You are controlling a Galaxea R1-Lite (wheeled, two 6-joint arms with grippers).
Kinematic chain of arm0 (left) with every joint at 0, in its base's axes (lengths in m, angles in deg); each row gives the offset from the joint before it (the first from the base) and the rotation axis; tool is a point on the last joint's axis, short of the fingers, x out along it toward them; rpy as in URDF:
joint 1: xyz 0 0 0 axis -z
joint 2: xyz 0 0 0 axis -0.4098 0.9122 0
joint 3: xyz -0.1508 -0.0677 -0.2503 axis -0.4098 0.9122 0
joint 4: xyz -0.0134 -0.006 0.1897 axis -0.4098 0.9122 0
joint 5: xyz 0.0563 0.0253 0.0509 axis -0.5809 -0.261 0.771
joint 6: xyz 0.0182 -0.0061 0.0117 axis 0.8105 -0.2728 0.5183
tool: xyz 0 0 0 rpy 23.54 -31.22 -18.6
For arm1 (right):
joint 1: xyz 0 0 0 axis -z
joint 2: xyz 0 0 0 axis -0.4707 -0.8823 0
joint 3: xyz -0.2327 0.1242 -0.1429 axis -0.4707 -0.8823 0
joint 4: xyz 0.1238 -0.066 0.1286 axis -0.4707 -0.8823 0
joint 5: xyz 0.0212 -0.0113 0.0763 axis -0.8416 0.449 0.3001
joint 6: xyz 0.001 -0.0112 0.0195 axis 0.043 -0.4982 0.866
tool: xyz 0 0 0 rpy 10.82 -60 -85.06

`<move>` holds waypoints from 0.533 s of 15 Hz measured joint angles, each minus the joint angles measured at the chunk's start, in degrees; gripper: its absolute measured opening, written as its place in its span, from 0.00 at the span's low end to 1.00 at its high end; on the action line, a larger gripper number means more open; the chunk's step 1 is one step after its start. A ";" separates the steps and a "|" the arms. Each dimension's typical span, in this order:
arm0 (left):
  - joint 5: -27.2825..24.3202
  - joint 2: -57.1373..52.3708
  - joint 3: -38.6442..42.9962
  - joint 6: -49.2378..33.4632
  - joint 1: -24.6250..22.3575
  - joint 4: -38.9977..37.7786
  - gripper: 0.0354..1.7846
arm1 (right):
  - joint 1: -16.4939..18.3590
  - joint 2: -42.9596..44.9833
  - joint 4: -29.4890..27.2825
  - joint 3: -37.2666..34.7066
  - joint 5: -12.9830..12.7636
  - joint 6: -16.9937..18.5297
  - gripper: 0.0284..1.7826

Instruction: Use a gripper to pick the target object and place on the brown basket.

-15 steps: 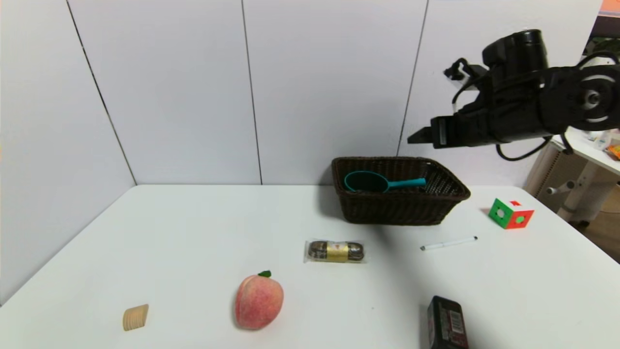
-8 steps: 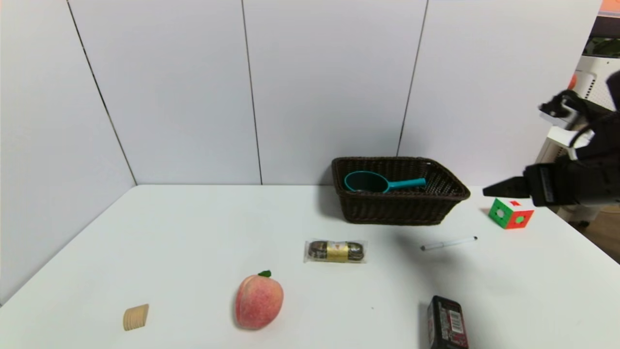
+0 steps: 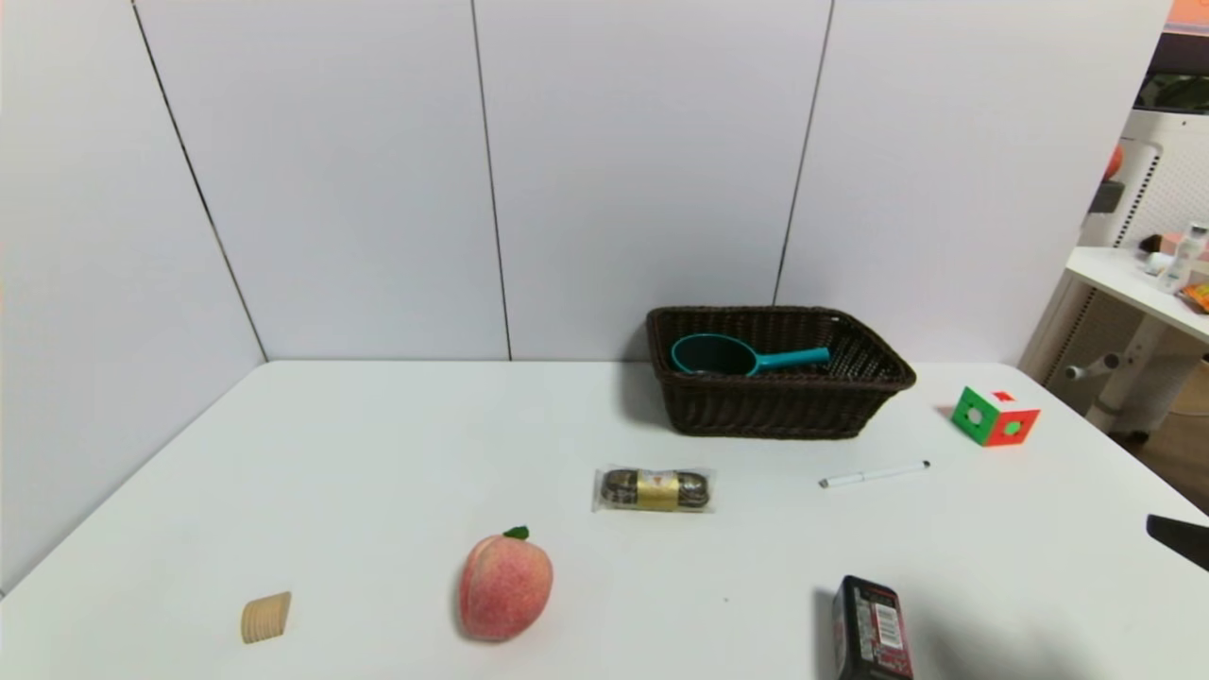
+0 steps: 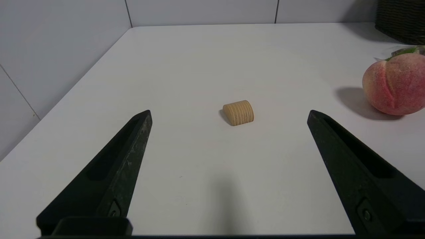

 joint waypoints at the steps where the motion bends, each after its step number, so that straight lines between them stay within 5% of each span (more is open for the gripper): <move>1: -0.02 0.00 0.00 0.00 0.02 -0.05 0.94 | 0.11 4.52 3.32 -4.79 0.02 -0.45 0.95; 8: 0.00 0.00 0.00 0.00 0.02 -0.02 0.94 | -2.61 31.95 22.38 -32.48 0.00 -7.63 0.95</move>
